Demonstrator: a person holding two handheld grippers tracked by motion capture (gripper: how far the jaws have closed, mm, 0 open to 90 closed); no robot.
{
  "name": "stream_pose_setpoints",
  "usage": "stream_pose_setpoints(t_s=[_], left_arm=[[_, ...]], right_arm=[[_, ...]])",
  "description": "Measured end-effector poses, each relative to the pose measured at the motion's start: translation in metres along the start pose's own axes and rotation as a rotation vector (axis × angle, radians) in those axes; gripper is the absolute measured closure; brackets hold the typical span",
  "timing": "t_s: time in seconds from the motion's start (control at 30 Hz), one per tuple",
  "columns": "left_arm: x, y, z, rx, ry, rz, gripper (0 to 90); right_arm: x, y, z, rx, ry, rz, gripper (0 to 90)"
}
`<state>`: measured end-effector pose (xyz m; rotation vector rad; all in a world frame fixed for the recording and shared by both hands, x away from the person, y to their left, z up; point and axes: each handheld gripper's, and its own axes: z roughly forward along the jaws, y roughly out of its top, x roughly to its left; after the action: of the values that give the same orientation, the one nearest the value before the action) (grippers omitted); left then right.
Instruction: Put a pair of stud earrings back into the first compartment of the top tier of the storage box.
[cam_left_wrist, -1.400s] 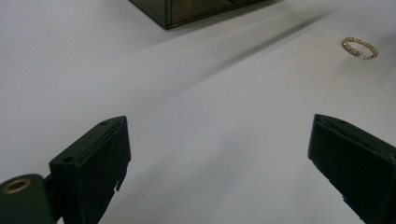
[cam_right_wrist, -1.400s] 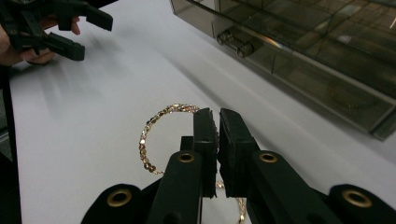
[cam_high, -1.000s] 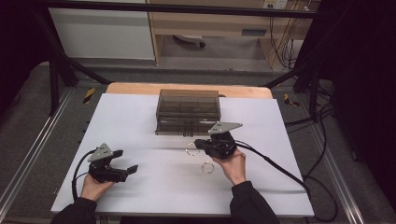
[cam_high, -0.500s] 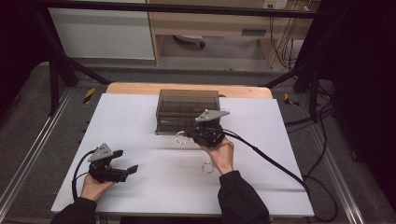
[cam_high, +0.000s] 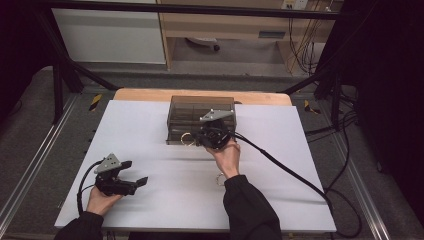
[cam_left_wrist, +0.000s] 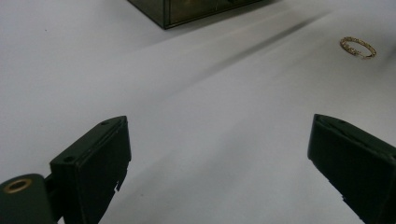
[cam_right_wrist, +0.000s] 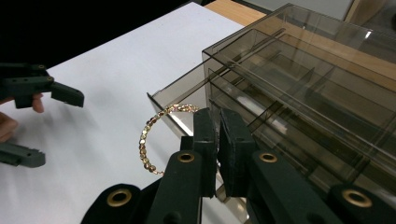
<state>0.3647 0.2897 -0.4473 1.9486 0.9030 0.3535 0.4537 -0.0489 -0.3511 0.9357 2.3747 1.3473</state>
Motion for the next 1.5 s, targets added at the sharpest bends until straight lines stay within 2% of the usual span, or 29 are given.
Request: stream_pose_setpoints(t_s=[0.43, 0.77, 1.13, 1.17, 1.2, 1.23, 1.27, 1.3, 1.33, 1.37, 1.4, 1.43, 1.47, 1.5], left_arm=[[0.0, 0.0, 0.0, 0.001, -0.002, 0.0, 5.7], [0.0, 0.0, 0.0, 0.0, -0.005, 0.0, 5.7], [0.0, 0.0, 0.0, -0.001, -0.005, -0.001, 5.6], [0.0, 0.0, 0.0, 0.0, -0.005, -0.001, 5.7], [0.0, 0.0, 0.0, 0.0, -0.005, -0.001, 5.6], [0.0, 0.0, 0.0, -0.001, -0.004, 0.0, 5.7], [0.0, 0.0, 0.0, -0.002, -0.004, 0.0, 5.7], [0.0, 0.0, 0.0, -0.002, -0.004, -0.001, 5.7], [0.0, 0.0, 0.0, -0.002, -0.004, -0.001, 5.7], [0.0, 0.0, 0.0, -0.001, -0.005, -0.001, 5.7], [0.0, 0.0, 0.0, -0.001, -0.005, -0.001, 5.6], [0.0, 0.0, 0.0, 0.0, -0.004, 0.0, 5.7], [0.0, 0.0, 0.0, 0.0, -0.004, 0.0, 5.6], [0.0, 0.0, 0.0, 0.0, -0.003, 0.0, 5.7]], right_arm=[[-0.007, 0.011, 0.029, 0.016, -0.038, 0.018, 86.1], [-0.009, 0.012, 0.05, 0.038, -0.047, 0.031, 86.0], [-0.008, 0.007, 0.06, 0.067, -0.06, 0.018, 85.1], [-0.007, 0.007, 0.059, 0.054, -0.063, 0.021, 77.1], [-0.007, 0.007, 0.059, 0.054, -0.063, 0.021, 77.1], [-0.007, 0.008, 0.059, 0.042, -0.069, 0.026, 72.3], [-0.007, 0.009, 0.057, 0.034, -0.07, 0.03, 71.7], [-0.007, 0.011, 0.053, 0.02, -0.063, 0.035, 65.8], [-0.007, 0.011, 0.053, 0.02, -0.063, 0.035, 65.8], [-0.005, 0.013, 0.047, 0.011, -0.066, 0.033, 60.6], [-0.005, 0.013, 0.047, 0.011, -0.066, 0.033, 60.6], [-0.003, 0.015, 0.039, -0.001, -0.066, 0.022, 53.9], [-0.003, 0.015, 0.039, -0.001, -0.066, 0.022, 53.9], [-0.002, 0.015, 0.031, -0.01, -0.065, 0.018, 48.4]])
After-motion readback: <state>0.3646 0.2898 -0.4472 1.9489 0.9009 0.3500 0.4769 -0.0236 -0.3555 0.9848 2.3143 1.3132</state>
